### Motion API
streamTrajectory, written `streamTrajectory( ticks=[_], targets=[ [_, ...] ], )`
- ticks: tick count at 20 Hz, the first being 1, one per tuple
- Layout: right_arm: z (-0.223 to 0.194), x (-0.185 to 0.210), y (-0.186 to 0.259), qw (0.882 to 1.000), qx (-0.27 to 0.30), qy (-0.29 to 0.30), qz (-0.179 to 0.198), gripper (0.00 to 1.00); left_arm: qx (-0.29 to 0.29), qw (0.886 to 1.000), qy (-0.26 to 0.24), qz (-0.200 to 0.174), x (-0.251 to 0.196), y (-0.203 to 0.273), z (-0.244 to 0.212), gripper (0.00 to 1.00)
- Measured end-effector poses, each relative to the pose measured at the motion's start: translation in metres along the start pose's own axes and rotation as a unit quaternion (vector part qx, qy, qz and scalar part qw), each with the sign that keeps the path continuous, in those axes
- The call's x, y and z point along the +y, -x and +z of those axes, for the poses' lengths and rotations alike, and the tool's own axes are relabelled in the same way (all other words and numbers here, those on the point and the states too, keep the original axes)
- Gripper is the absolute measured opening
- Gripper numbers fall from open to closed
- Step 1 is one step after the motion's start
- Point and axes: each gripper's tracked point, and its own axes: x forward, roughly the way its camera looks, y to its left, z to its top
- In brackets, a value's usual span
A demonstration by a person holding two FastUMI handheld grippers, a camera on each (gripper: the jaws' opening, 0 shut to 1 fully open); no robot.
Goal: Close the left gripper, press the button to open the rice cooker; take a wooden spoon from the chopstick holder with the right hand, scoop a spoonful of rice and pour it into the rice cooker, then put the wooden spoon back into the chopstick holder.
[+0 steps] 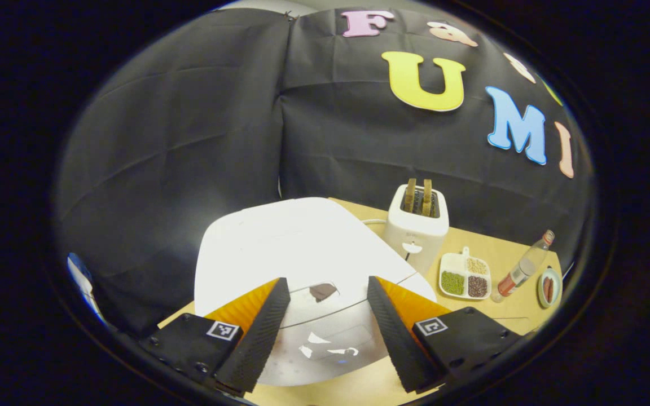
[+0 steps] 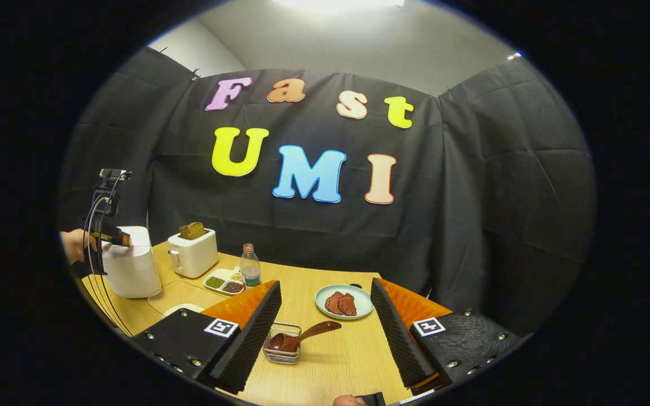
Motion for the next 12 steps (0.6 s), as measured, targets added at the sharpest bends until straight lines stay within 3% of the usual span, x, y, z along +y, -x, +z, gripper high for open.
streamTrajectory(
  ticks=[2,6,12],
  targets=[
    [-0.002,0.004,-0.002,1.0,0.003,-0.008,0.003,0.97,0.007,1.0,0.012,-0.006,-0.007,0.005,-0.003,0.95],
    [0.0,0.016,-0.007,1.0,0.005,-0.007,0.012,0.97,-0.015,1.0,-0.01,-0.012,-0.007,0.012,-0.001,0.95],
    [0.005,0.025,-0.014,1.0,-0.002,-0.002,0.02,0.97,-0.077,0.996,-0.051,0.002,0.004,0.024,0.019,0.95]
  ],
)
